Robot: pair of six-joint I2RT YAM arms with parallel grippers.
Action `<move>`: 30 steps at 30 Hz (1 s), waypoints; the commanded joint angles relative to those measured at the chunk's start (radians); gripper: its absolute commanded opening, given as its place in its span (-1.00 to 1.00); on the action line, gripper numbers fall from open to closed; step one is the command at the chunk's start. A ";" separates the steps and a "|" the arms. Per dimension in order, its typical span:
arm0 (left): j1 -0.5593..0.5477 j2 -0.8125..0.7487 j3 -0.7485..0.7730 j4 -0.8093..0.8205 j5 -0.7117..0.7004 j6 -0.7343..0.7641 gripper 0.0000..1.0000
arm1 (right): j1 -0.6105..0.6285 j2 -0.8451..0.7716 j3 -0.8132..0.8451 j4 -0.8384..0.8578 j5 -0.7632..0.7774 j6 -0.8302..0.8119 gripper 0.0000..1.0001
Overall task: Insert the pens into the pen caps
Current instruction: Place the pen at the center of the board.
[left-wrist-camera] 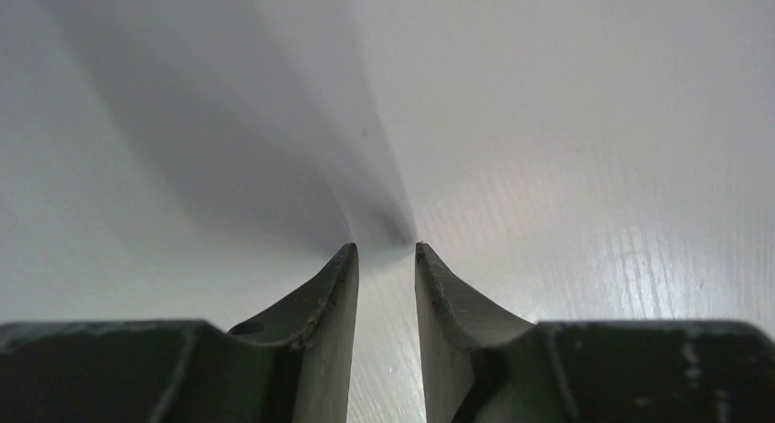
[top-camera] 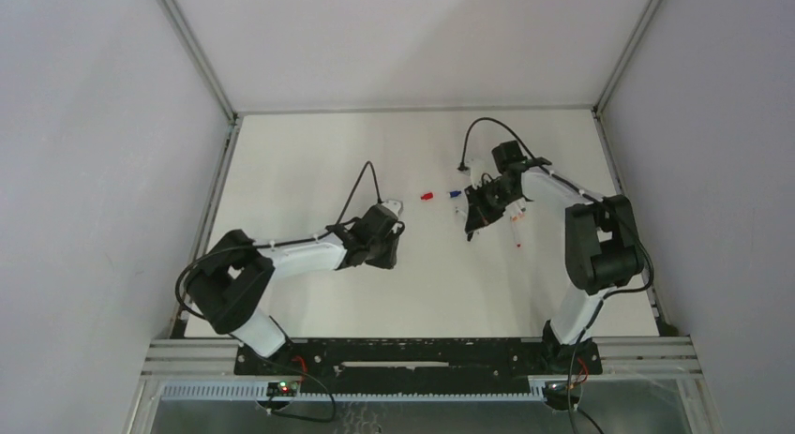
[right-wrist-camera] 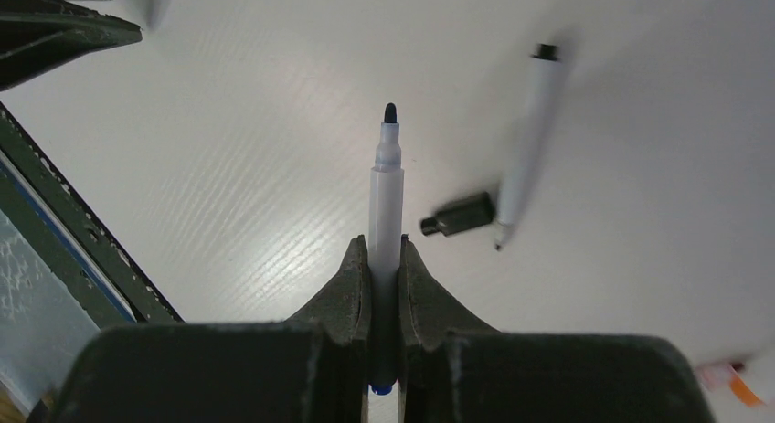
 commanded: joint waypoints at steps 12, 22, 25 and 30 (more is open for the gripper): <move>-0.025 -0.219 -0.071 0.082 -0.013 0.009 -0.25 | -0.121 -0.053 0.014 0.067 0.199 0.040 -1.00; -0.025 -0.512 -0.291 0.392 0.020 -0.034 -0.21 | -0.087 0.080 0.034 0.052 0.311 0.039 -0.99; -0.025 -0.541 -0.304 0.398 0.025 -0.034 -0.21 | -0.071 0.116 0.048 0.036 0.343 0.038 -0.92; -0.025 -0.587 -0.327 0.418 0.029 -0.038 -0.20 | -0.064 0.148 0.060 0.016 0.359 0.037 -0.68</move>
